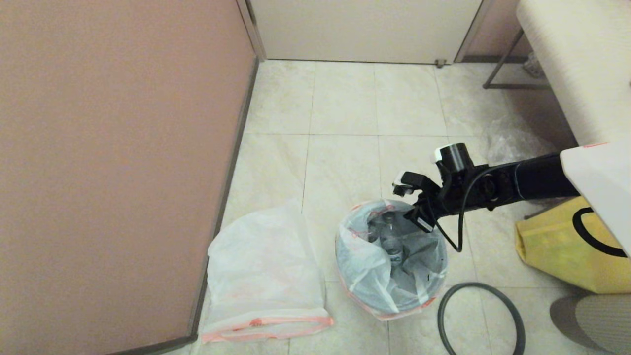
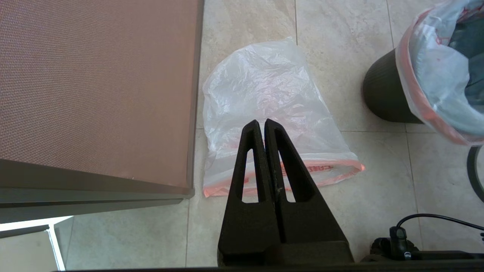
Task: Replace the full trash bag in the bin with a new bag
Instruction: Place the trash bag on the floor
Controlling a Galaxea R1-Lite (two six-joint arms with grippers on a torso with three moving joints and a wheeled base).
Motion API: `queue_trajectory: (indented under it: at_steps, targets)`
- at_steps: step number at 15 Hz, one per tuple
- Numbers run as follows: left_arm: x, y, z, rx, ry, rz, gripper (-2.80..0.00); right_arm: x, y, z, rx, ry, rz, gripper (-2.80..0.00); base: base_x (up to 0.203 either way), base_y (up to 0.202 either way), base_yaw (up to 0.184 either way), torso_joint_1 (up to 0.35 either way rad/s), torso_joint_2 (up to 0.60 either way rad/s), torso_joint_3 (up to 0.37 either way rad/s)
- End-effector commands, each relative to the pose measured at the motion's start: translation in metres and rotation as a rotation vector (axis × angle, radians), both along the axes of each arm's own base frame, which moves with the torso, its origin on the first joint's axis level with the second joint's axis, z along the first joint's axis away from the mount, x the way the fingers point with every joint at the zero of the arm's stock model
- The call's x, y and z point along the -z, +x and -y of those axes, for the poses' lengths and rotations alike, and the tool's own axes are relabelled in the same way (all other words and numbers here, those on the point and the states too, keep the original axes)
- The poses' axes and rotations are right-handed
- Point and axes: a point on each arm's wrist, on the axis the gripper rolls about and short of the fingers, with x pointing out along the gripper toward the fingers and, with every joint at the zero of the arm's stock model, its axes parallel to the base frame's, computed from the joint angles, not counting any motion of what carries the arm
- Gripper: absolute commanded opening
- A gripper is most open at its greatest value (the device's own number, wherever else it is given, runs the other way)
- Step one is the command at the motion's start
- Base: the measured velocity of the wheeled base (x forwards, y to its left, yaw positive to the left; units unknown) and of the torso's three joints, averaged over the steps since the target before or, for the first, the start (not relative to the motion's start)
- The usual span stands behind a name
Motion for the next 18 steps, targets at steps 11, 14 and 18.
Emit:
queue_trajectory:
  at_steps: [11,14,18]
  targets:
    - [0.0,0.0,0.0,0.0,0.0,-0.001,-2.8,-0.036,-0.013,-0.025,-0.021,-0.111,0.08,0.0,0.0,0.0,0.0,0.0,0.0,0.0]
    - [0.0,0.0,0.0,0.0,0.0,-0.001,-2.8,-0.057,-0.037,-0.007,0.147,0.08,-0.032,0.0,0.0,0.0,0.0,0.0,0.0,0.0]
    - [0.0,0.0,0.0,0.0,0.0,-0.001,-2.8,-0.089,-0.081,0.053,0.406,0.479,-0.261,0.0,0.0,0.0,0.0,0.0,0.0,0.0]
